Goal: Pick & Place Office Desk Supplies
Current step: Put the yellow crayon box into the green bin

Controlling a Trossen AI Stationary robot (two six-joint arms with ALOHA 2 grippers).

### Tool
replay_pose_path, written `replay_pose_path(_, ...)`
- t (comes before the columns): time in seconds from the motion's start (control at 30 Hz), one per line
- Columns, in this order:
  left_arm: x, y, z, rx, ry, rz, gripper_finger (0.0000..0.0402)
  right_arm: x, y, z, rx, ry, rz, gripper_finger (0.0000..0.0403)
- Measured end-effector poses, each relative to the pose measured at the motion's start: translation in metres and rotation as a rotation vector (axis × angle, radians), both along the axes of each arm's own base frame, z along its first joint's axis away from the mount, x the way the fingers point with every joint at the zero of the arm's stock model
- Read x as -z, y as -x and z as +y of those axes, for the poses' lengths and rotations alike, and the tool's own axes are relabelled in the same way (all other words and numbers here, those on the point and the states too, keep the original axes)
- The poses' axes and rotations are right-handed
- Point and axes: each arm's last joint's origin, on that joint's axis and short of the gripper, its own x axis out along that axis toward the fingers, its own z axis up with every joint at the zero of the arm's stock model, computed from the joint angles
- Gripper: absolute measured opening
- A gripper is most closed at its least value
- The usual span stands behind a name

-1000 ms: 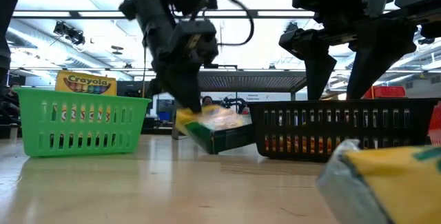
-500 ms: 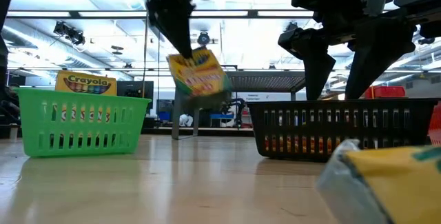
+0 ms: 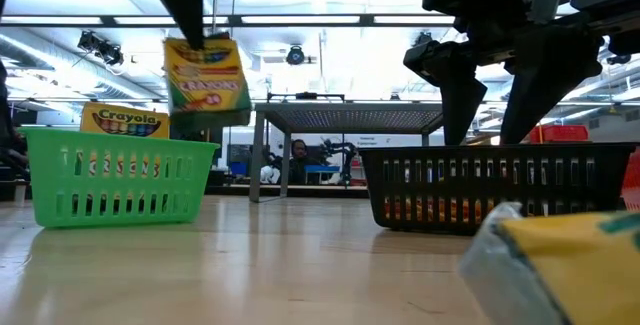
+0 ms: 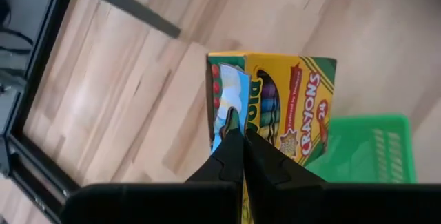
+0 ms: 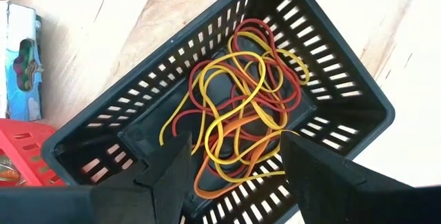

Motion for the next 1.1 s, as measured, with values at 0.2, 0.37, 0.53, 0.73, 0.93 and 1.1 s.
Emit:
replay_pose_path(0.2,-0.003,0.014,-0.017,-0.050,0.043,0.027,0.0002,0.000,-0.001,0.000,0.000,-0.004,-0.009,0.0231)
replay_pose_path(0.37,-0.001,0.021,-0.026,-0.081,0.048,0.014,0.0002,-0.001,-0.002,0.000,-0.002,-0.005,-0.016,0.0231)
replay_pose_path(0.53,0.012,0.023,-0.026,-0.113,0.031,0.036,0.0002,-0.001,-0.002,0.000,-0.004,-0.005,-0.021,0.0231)
replay_pose_path(0.73,0.027,0.027,-0.029,-0.129,0.042,0.059,0.0002,-0.001,-0.002,0.000,-0.005,-0.004,-0.017,0.0231)
replay_pose_path(0.93,0.042,0.025,-0.030,-0.140,0.008,0.098,0.0002,-0.001,-0.002,0.000,-0.009,-0.002,-0.018,0.0231)
replay_pose_path(1.1,0.064,0.017,-0.035,-0.111,-0.043,0.184,0.0002,-0.001,-0.002,0.000,-0.009,-0.002,-0.017,0.0231)
